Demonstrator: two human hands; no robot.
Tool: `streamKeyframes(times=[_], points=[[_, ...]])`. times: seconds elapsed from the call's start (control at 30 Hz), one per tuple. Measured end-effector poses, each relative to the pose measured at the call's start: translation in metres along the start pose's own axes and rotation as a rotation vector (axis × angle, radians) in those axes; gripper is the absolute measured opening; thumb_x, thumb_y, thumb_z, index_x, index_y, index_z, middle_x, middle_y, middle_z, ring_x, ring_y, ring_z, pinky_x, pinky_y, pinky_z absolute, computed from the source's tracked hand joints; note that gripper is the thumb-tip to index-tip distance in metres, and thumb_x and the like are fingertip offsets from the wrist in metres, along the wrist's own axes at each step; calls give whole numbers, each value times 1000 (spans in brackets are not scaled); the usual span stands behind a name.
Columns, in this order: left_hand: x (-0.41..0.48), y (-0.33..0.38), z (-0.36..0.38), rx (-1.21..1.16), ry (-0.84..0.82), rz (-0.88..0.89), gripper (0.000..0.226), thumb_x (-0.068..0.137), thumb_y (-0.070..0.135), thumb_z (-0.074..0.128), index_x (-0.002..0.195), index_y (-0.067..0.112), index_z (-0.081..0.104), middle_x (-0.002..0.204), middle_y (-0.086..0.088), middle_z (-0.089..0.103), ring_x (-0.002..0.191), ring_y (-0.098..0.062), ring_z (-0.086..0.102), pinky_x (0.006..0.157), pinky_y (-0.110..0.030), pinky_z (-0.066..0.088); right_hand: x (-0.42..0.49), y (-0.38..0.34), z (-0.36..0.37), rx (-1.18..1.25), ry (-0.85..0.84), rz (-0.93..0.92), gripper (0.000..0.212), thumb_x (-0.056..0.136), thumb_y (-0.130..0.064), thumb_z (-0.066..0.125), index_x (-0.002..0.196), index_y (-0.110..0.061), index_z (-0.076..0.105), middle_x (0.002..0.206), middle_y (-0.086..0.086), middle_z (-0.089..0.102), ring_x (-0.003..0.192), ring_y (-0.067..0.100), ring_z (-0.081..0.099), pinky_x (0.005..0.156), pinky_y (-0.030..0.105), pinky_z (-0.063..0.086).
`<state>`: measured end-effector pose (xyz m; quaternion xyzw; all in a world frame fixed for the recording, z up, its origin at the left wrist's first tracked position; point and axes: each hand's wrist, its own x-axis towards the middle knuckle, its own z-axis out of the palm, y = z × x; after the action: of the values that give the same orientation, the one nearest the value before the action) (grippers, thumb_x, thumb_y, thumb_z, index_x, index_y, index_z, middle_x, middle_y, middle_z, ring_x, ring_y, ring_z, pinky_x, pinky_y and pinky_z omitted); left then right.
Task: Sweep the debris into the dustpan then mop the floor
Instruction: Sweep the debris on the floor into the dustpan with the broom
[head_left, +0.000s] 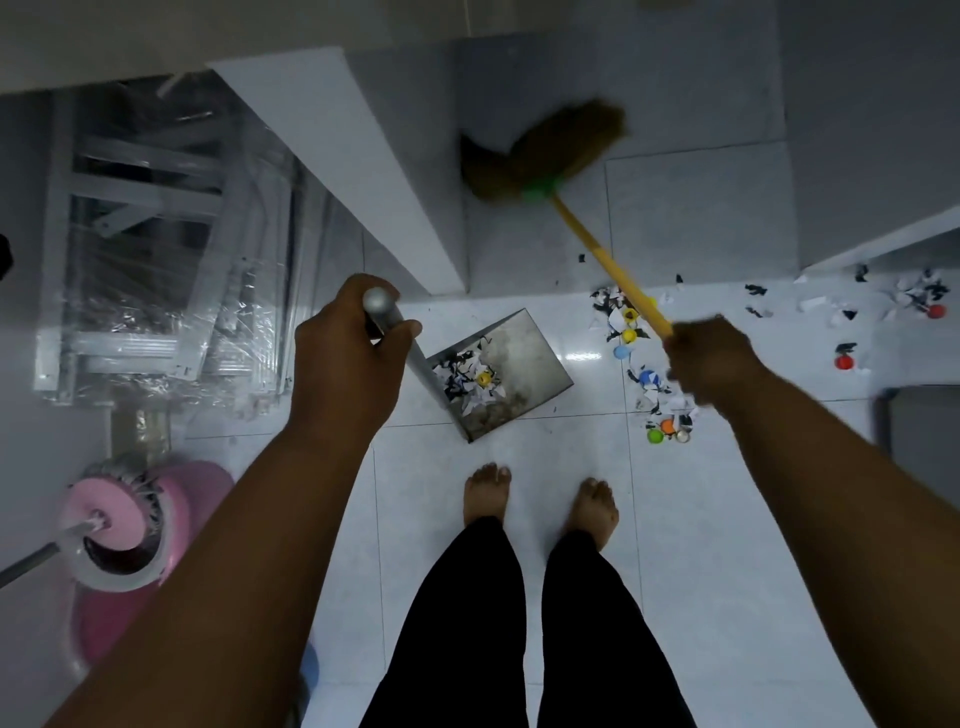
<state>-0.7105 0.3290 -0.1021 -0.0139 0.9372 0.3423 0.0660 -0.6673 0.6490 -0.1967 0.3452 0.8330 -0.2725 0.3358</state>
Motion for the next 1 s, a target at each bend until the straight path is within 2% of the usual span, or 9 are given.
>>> streamKeyframes(times=[0.13, 0.3, 0.37, 0.43, 0.53, 0.63, 0.77, 0.9, 1.0], points=[[-4, 0, -5, -52, 18, 1, 39, 83, 12, 75, 114, 26, 54, 93, 5, 66, 80, 5, 63, 70, 2, 41, -70, 94, -17, 46, 24, 45, 25, 97, -16, 49, 109, -3, 67, 70, 13, 61, 65, 28, 54, 55, 29, 40], [-18, 1, 3, -59, 63, 80, 47, 88, 10, 69, 130, 21, 49, 103, 1, 68, 94, -10, 65, 80, 4, 38, -163, 154, -50, 274, 111, 44, 19, 89, -47, 56, 103, -55, 66, 63, 1, 69, 38, 10, 51, 44, 22, 41], [-20, 1, 6, -48, 76, 85, 50, 90, 10, 67, 133, 25, 46, 105, 0, 68, 95, -9, 63, 80, 6, 36, -174, 149, -58, 337, 107, 62, 26, 82, -61, 52, 105, -58, 64, 65, 1, 68, 38, 9, 49, 45, 23, 41], [-20, -1, 8, -36, 81, 122, 45, 91, 10, 65, 132, 23, 49, 103, -1, 67, 94, -8, 63, 81, 3, 40, -161, 122, -58, 465, 134, 30, 29, 80, -58, 55, 105, -54, 67, 64, 2, 68, 39, 8, 48, 41, 23, 38], [-18, -3, 11, -22, 79, 163, 37, 92, 13, 65, 126, 20, 51, 103, 0, 67, 96, -10, 64, 79, -9, 48, -99, 64, -53, 641, 173, -38, 21, 94, -28, 59, 112, -31, 70, 60, 2, 67, 42, 10, 48, 39, 23, 35], [-11, -4, 13, -27, 87, 169, 39, 90, 14, 67, 124, 22, 50, 106, 2, 65, 97, -8, 62, 75, 0, 45, -25, -15, -55, 703, 136, -72, 25, 98, -21, 54, 122, -22, 63, 75, 9, 68, 51, 14, 52, 40, 22, 38], [4, -4, 14, -26, 106, 178, 43, 88, 12, 69, 124, 24, 48, 102, 9, 61, 90, -2, 61, 74, 7, 38, 51, -113, -63, 839, 59, -71, 16, 98, -12, 43, 91, -4, 55, 72, 10, 59, 46, 13, 42, 39, 21, 27], [12, -7, 15, -14, 125, 189, 46, 87, 12, 69, 124, 29, 47, 102, 10, 62, 87, 10, 58, 74, 7, 39, 100, -174, -75, 770, 21, -31, 24, 102, -14, 41, 79, -5, 47, 78, 11, 64, 45, 9, 46, 36, 17, 33], [12, -10, 18, -18, 136, 199, 44, 87, 15, 68, 124, 28, 48, 101, 11, 62, 89, 11, 57, 73, 6, 40, 118, -176, -74, 612, -92, -10, 23, 103, -17, 41, 95, -2, 56, 84, 6, 62, 54, 8, 48, 40, 16, 38]])
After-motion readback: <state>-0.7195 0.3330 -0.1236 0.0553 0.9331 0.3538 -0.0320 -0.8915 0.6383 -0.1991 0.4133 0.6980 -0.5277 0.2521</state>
